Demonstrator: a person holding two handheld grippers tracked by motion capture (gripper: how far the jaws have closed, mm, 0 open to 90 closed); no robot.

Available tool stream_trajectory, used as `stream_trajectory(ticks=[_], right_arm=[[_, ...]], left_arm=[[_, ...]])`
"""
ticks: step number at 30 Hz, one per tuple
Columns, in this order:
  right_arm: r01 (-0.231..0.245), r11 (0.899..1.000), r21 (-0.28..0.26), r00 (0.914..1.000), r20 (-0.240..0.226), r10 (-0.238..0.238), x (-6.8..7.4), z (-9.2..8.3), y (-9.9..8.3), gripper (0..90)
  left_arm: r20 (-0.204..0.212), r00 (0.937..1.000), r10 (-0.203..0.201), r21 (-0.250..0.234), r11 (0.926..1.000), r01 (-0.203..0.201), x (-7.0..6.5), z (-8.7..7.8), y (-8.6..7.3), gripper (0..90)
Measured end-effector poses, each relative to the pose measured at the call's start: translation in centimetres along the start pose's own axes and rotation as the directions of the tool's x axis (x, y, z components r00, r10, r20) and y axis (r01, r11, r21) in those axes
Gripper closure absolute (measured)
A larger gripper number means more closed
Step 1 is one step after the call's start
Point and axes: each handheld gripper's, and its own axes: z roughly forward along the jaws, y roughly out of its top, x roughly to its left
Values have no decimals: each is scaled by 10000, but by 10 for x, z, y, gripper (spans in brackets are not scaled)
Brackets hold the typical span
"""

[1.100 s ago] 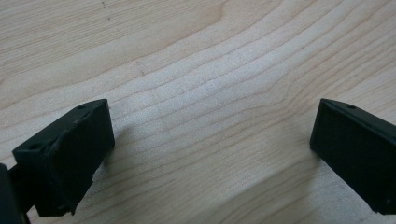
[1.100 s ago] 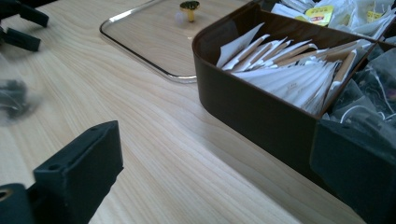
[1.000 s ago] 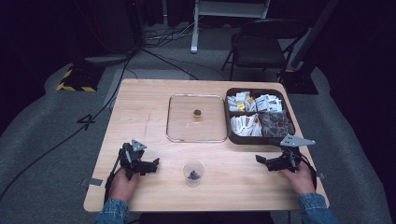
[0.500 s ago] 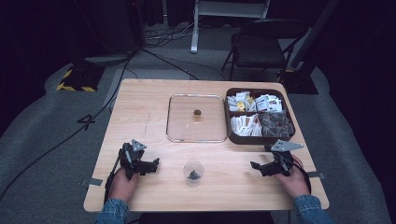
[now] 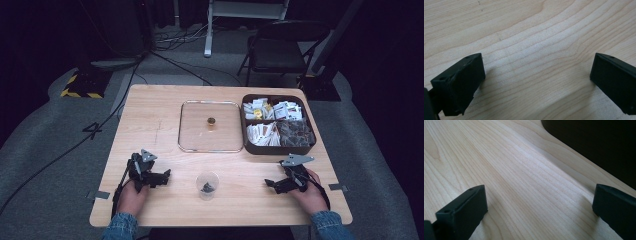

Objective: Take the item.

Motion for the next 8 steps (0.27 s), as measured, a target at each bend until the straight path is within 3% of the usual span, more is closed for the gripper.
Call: stream_trajectory(ticks=[8], right_arm=[[-33,10000,1,10000,50,33,0,0,0,0]], left_arm=[[-8,10000,-2,6,10000,2,0,0,0,1]])
